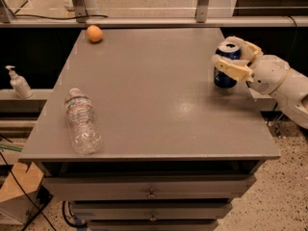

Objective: Place pepsi can upright

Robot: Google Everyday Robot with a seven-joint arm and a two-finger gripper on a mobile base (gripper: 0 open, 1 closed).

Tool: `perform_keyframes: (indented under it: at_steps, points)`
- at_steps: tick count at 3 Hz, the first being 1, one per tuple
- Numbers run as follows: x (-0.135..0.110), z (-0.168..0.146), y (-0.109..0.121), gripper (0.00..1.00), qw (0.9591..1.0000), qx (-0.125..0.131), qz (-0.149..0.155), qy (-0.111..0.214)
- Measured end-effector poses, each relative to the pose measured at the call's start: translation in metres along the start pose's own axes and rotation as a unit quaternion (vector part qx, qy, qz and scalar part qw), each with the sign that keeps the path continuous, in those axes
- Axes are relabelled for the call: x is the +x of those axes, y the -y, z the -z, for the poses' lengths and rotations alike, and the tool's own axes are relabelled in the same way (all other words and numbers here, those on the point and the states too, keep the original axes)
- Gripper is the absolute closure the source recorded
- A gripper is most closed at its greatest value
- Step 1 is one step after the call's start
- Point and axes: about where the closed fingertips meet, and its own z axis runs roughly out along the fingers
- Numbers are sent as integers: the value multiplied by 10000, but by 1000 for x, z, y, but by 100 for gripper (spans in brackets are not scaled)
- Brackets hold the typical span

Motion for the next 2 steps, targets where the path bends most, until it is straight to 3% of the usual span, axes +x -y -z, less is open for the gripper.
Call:
perform_keyframes:
  at_steps: [1,2]
  points:
    - [1,3,1,0,9999,73,35,-124]
    - [1,3,1,0,9999,73,40,-131]
